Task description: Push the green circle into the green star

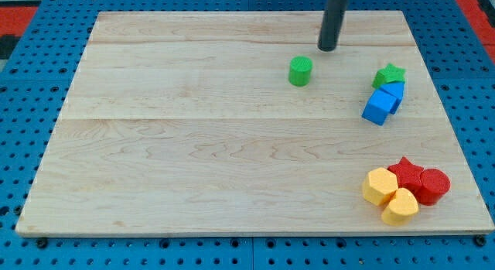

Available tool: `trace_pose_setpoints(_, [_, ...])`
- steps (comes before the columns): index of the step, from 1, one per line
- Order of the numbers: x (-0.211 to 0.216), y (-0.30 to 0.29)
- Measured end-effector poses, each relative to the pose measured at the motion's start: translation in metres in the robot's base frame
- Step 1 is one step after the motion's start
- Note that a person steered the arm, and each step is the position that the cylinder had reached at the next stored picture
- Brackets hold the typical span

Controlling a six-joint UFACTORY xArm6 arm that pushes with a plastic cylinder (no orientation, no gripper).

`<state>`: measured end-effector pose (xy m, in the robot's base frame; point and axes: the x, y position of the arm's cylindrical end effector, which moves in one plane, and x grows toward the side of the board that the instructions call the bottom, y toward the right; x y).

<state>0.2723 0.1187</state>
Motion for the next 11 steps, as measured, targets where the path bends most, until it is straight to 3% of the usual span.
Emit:
trace_pose_setpoints(1, [-0.013, -0.032])
trace_pose_setpoints(3, [0.035, -0.093])
trace_pose_setpoints(4, [0.052, -0.096])
trace_pose_setpoints(7, [0.077, -0.012])
trace_pose_setpoints(11, [0.092, 0.035])
